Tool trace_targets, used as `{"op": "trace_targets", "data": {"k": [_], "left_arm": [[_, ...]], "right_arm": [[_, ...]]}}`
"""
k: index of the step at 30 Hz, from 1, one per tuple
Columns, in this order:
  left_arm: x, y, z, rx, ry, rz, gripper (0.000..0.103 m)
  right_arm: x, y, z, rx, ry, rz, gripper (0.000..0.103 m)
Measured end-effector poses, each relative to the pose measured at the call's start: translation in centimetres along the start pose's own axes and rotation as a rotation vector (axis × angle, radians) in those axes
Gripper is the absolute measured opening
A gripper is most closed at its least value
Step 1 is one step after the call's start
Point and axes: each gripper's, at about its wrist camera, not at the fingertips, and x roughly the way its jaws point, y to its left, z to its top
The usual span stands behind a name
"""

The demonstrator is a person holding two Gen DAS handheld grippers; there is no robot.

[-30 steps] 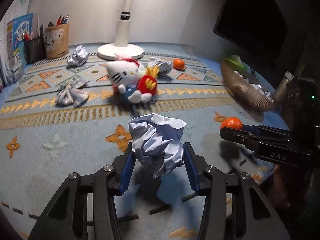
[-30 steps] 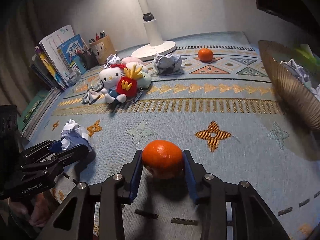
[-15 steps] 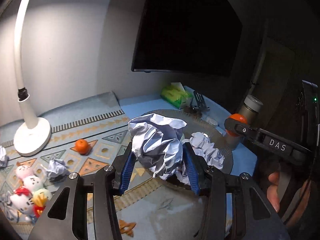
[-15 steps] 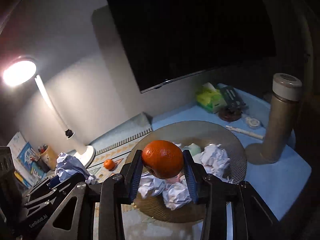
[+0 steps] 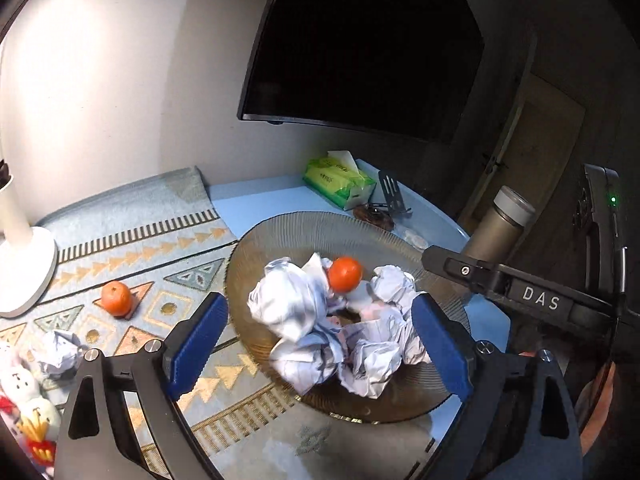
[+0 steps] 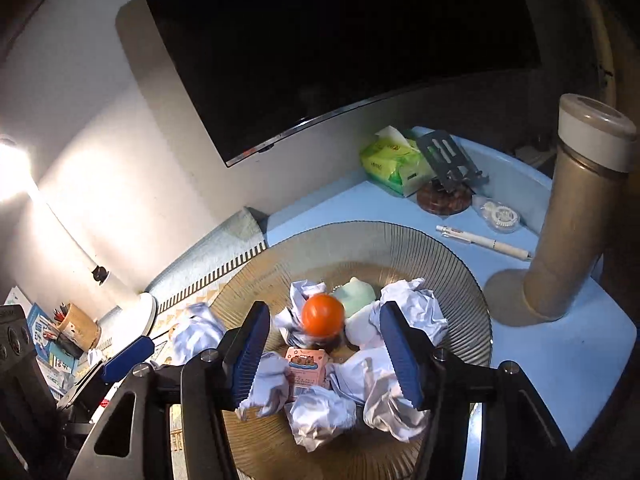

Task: Organize objects
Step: 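Carry the paper ball and tangerine over the glass bowl and open both tools, then move both tools back over the desk toward the plaid bow and Hello Kitty plush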

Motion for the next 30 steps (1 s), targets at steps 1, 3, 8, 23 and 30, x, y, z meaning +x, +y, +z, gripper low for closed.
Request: {"op": "trace_targets", "data": {"k": [1,3,8,23,30], "left_arm": [[-0.7,0.5,-0.3,-0.010,-0.007,0.001,0.093],[-3.1,1.7,-1.0,-0.040,-0.028,0.009,0.093],[-11.5,5.0,-3.2,-0.088,-0.110,0.106,0.093],[-23.0,22.4,-17.9,-0.370,-0.070,0.712,0.102],[-22.7,23.3,-17.9,-0.401,-0.060,0.659,0.102]], "right_arm": [[-0.3,0.2,-0.3,-0.005,-0.002,0.013,0.056],[-0.9,1.2,-0.9,-0.026,-0.004,0.046,0.056],[-3.3,6.6,-2.8,-0.130,-0.014,0.137,0.056],[5.4,22.7,-17.6,-0.530,0.148,0.297,0.056],[6.9,24.1,-19.6,-0.625,0.181,0.248,0.056]]}}
